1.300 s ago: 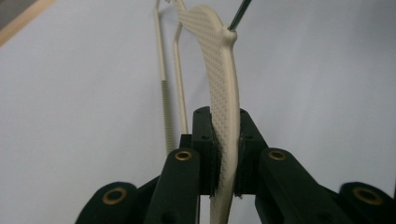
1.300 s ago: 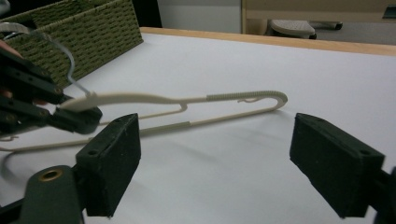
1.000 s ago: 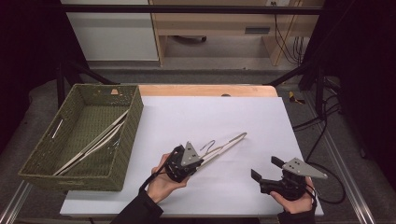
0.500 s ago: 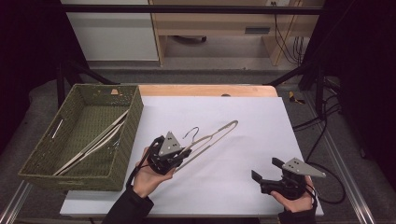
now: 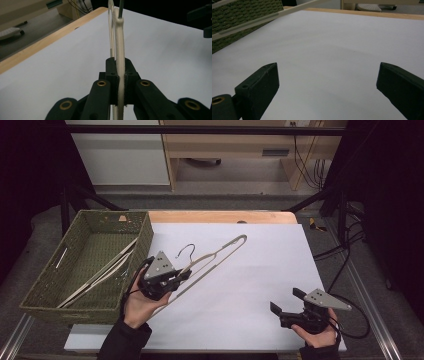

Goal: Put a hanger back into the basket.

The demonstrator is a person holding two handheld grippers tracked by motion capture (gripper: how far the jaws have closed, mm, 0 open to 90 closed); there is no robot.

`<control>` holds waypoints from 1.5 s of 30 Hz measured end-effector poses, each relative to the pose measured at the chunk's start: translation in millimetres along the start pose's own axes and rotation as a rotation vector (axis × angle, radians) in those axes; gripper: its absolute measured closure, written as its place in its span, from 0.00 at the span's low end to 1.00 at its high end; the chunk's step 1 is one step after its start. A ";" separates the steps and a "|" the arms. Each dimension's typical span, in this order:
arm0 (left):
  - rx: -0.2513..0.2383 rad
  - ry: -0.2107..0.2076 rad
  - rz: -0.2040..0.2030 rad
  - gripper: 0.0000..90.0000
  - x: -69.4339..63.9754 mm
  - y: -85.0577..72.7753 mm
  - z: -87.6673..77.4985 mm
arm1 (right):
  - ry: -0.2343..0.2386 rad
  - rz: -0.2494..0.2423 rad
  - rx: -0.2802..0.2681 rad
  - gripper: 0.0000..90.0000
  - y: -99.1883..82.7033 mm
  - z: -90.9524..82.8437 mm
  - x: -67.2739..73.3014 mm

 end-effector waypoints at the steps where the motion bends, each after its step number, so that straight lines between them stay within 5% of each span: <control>1: -0.007 -0.001 0.004 0.95 0.5 1.6 -2.9 | 0.002 -0.006 -0.001 0.05 0.0 0.1 -0.1; 12: -0.064 0.029 0.030 0.95 17.4 29.3 -48.0 | 0.003 -0.009 0.008 0.04 0.1 1.2 1.0; 22: -0.041 0.039 0.029 0.95 48.0 50.0 -81.2 | 0.017 0.008 0.010 0.04 -0.1 2.2 4.0; 31: -0.033 0.077 0.011 0.95 81.9 52.8 -99.1 | 0.011 -0.021 0.013 0.04 -0.9 2.0 1.9; 45: -0.007 0.150 0.066 0.95 129.1 38.0 -124.2 | 0.026 0.004 0.001 0.04 0.6 1.6 3.5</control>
Point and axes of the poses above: each handheld gripper's, and its own axes: z roughly forward along the jaws, y roughly out of its top, x roughly to its left, the point moved 5 cm from there along z, roughly forward along the jaws, and after that the axes turned 3 degrees about x, right-handed, at the moved point
